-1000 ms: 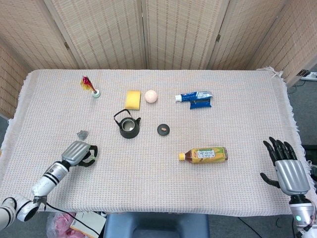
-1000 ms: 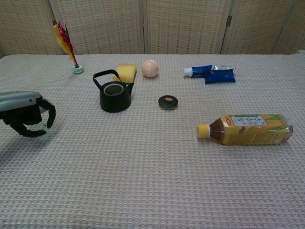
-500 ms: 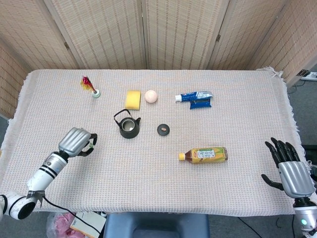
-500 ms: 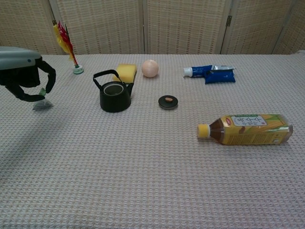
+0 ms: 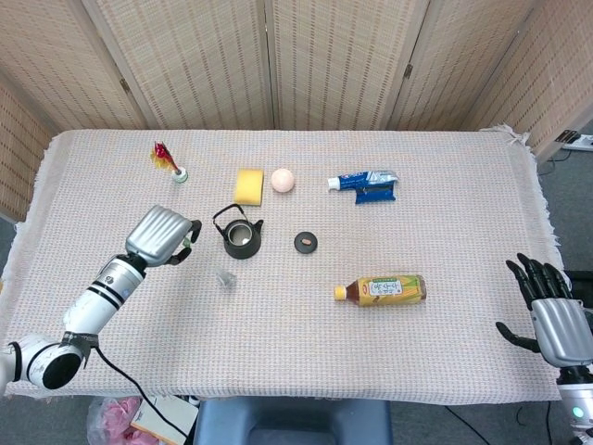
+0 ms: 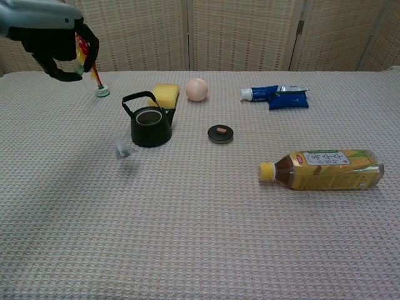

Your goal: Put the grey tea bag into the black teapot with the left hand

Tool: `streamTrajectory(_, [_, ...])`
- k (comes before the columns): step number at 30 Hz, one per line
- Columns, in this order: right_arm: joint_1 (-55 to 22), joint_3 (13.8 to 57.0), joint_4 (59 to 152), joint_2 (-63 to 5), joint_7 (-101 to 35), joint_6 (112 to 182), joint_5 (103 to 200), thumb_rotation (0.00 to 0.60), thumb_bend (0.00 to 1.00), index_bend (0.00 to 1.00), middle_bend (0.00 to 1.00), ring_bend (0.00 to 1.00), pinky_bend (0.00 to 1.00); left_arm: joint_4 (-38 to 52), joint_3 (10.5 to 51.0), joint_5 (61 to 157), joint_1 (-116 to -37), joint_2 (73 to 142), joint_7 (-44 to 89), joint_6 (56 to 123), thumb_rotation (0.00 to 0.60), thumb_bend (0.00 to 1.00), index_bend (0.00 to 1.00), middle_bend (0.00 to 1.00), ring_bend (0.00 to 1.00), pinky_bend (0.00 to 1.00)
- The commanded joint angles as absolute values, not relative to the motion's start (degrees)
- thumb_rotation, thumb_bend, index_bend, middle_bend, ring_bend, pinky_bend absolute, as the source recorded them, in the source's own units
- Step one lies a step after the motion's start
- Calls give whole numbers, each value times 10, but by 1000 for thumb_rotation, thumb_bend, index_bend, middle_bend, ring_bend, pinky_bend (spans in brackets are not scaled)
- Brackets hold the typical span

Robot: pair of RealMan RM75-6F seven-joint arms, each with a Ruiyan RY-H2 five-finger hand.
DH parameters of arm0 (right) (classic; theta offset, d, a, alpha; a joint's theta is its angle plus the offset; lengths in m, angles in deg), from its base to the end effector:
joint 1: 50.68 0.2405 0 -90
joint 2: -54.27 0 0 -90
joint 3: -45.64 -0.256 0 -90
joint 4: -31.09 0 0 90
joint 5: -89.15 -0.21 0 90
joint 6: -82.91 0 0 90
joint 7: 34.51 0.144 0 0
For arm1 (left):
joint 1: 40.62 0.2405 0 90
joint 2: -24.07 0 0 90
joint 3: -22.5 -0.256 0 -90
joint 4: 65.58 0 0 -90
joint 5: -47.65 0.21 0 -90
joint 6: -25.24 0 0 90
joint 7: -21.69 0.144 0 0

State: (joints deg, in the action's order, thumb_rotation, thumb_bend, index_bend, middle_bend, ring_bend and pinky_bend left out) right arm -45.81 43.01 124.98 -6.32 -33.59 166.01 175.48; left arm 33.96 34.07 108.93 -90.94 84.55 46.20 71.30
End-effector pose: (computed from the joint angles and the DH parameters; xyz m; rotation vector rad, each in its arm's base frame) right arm -0.3117 -0.1801 0.1709 1.4156 -0.9140 0.8744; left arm -0.1150 0.3767 0.1138 -1.9887 -0.6081 -0.7640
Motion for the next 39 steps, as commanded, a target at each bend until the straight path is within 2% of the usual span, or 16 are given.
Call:
streamTrajectory(1, [-458, 429, 1249, -61, -331, 1657, 1751, 600, 132, 0, 0, 0, 0, 354, 349, 1060, -933, 835, 491, 705, 600, 394, 557, 1000, 951, 1000])
streamTrajectory(8, [-458, 426, 1247, -56, -321, 1654, 1744, 600, 133, 0, 0, 0, 0, 377, 353, 996, -986, 818, 563, 701, 600, 394, 557, 1000, 951, 1000])
streamTrajectory(23, [-452, 412, 1241, -56, -320, 1637, 1710, 600, 133, 0, 0, 0, 0, 354, 346, 869, -1105, 821, 640, 681, 600, 394, 551, 1000, 951, 1000])
streamTrajectory(32, [-453, 408, 1239, -56, -320, 1637, 1702, 600, 133, 0, 0, 0, 0, 329, 331, 867, -1126, 836, 625, 675, 600, 394, 547, 1000, 950, 1000])
streamTrajectory(39, [-453, 404, 1241, -59, -332, 1640, 1695, 600, 132, 0, 0, 0, 0, 268, 323, 886, -1134, 867, 586, 647, 600, 394, 546, 1000, 951, 1000])
